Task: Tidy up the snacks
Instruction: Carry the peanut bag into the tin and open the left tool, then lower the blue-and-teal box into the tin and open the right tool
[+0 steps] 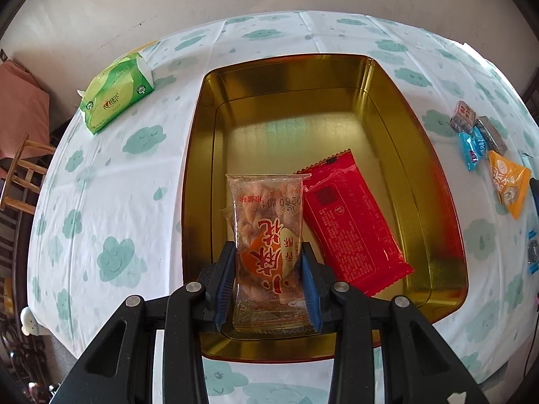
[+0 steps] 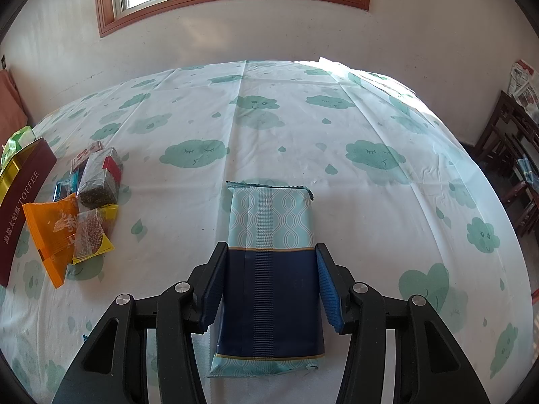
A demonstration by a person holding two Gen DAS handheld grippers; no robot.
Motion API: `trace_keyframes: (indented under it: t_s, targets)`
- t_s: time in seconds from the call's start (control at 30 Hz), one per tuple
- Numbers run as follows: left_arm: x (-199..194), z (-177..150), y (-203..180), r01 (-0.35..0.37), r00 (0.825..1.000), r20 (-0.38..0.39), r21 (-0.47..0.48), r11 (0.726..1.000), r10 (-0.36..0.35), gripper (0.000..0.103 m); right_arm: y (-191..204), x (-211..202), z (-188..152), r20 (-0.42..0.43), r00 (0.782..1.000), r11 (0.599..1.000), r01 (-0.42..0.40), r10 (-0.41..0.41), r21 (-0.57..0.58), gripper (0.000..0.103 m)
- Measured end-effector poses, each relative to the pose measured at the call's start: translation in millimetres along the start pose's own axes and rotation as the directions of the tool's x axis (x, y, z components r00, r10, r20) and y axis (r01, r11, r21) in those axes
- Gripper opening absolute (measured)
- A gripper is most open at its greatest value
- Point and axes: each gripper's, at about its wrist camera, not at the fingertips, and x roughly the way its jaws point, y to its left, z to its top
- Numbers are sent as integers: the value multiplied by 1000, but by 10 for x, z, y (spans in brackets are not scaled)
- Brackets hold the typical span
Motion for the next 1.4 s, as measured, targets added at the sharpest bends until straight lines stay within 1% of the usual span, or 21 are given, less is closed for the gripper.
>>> trace_keyframes:
  t_s: [0.17, 0.3, 0.47, 0.53, 0.63, 0.8, 0.87, 0.9, 0.97, 1.0, 1.03, 1.17, 1.4]
  targets:
    - [-2, -15, 11, -20, 1000, 1, 12, 1000, 20, 34, 1, 3, 8, -4, 1000, 1000, 2, -2, -4, 51]
    - [7, -35, 52, -37, 999, 3, 7, 999, 37, 35, 2, 28, 51, -46, 999, 1000, 3, -4, -4, 51]
    - [36, -62, 91, -22, 1000, -4, -18, 1000, 22, 38, 11, 47, 83, -74, 997, 1000, 17, -17, 0, 51]
    - [35, -65, 99, -19, 1000, -5, -24, 1000, 18, 38, 8, 48, 86, -80, 996, 999, 26, -24, 24, 51]
    - [44, -65, 102, -3, 1000, -10, -34, 999, 3, 39, 40, 42, 95, -85, 995, 998, 55, -52, 36, 50]
    - [40, -91, 81, 22, 1000, -8, -40, 999, -23, 49, 93, 24, 90, -81, 992, 994, 99, -94, 54, 50]
    - [6, -100, 65, 36, 999, 6, -41, 998, -36, 56, 118, 1, 97, -75, 992, 993, 105, -100, 62, 50]
    - [-17, -103, 55, 41, 999, 16, -40, 998, -40, 58, 135, -19, 106, -72, 992, 992, 109, -104, 67, 50]
    - [-76, -105, 38, 27, 999, 43, -38, 999, -25, 71, 181, -54, 139, -66, 991, 991, 118, -114, 70, 50]
    - [-115, -104, 33, 13, 998, 64, -37, 999, -10, 73, 202, -73, 151, -64, 991, 990, 118, -113, 71, 50]
    - [-154, -107, 29, 18, 996, 84, -36, 999, -14, 74, 232, -102, 167, -59, 992, 991, 117, -113, 72, 50]
    - [-238, -116, 61, 27, 993, 119, -52, 998, -20, 78, 385, -206, 233, -45, 994, 993, 98, -95, 64, 50]
    - [-322, -169, 159, 57, 987, 153, -89, 994, -43, 84, 819, -448, 381, 3, 1000, 1000, 17, -17, 21, 50]
